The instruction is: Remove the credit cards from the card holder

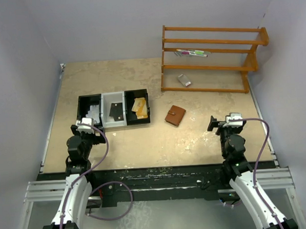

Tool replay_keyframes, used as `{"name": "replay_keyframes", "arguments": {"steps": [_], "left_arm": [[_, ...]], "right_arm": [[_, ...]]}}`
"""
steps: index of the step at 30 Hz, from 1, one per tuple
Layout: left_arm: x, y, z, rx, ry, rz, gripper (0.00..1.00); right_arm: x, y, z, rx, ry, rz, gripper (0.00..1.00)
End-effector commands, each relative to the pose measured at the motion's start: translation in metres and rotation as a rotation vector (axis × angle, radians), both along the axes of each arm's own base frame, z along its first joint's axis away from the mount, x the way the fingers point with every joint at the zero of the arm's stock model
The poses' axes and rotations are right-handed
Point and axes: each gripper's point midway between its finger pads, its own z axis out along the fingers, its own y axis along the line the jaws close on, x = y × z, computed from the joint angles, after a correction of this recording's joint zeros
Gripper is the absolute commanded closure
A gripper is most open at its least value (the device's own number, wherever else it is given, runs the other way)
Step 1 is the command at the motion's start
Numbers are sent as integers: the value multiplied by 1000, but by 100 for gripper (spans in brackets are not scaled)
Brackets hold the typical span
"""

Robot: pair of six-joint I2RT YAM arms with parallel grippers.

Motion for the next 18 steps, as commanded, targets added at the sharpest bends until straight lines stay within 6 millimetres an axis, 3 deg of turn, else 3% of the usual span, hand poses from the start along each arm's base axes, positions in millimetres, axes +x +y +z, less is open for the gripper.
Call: {"name": "replay_keyframes", "arguments": {"steps": [1, 11, 14, 16, 18], "left_arm": [[6, 1, 17, 15, -65, -3, 1], [6, -1, 17, 18, -63, -16, 1], [7, -3, 21, 17, -74, -26, 1], [9, -3, 35, 15, -60, -27, 1], [15, -3, 53, 22, -14, -35, 1]], "right_arm": [[3, 1, 14, 13, -52, 6, 0], [3, 1, 14, 13, -49, 1, 0], [1, -10, 16, 39, -51, -69, 0], [1, -19, 34, 30, -77, -118, 0], [5, -14, 51, 11, -48, -91, 0]]}}
